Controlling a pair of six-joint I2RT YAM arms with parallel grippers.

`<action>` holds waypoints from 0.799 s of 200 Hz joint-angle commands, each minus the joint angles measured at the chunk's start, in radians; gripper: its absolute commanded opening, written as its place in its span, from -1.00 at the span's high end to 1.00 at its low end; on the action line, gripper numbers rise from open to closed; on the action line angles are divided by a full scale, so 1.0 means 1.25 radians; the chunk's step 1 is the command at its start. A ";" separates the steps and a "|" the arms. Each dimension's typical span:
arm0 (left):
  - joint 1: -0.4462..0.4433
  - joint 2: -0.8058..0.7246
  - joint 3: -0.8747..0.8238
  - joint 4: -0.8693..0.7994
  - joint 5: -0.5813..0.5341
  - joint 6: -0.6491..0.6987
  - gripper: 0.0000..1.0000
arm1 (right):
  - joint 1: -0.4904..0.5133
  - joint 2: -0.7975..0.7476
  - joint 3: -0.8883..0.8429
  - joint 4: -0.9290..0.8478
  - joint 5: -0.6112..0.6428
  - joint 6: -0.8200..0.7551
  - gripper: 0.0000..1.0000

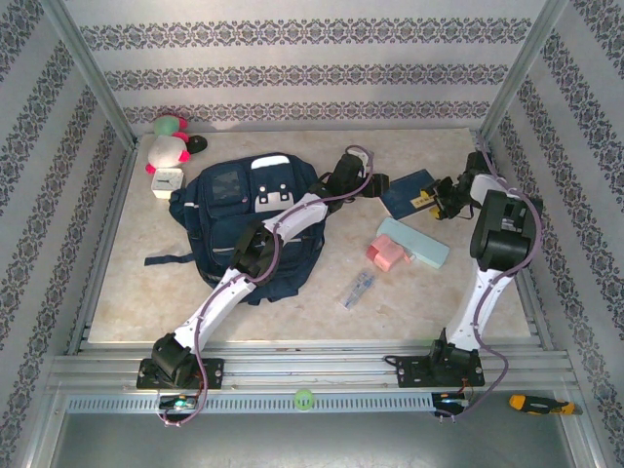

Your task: Pack the student bag

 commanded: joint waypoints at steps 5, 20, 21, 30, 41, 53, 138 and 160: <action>-0.020 -0.029 -0.010 -0.105 0.103 0.020 -0.09 | 0.079 0.092 0.052 0.226 -0.033 -0.052 -0.04; -0.018 -0.054 -0.037 -0.108 0.113 0.029 0.02 | 0.092 0.088 0.057 0.225 -0.038 -0.051 -0.01; -0.019 -0.059 -0.037 -0.108 0.113 0.030 0.03 | 0.093 0.089 0.057 0.225 -0.038 -0.051 -0.01; -0.019 -0.081 -0.066 -0.109 0.112 0.038 0.09 | 0.101 0.084 0.056 0.227 -0.041 -0.049 0.00; -0.018 -0.115 -0.106 -0.110 0.107 0.048 0.15 | 0.112 0.081 0.056 0.226 -0.044 -0.050 0.01; -0.018 -0.160 -0.165 -0.112 0.094 0.059 0.21 | 0.123 0.079 0.053 0.231 -0.048 -0.051 0.02; 0.008 -0.553 -0.759 0.023 -0.038 0.005 0.07 | 0.182 -0.030 -0.081 0.219 -0.004 -0.075 -0.08; 0.029 -0.566 -0.755 -0.011 -0.064 0.002 0.03 | 0.179 -0.078 -0.064 0.145 0.060 -0.113 -0.12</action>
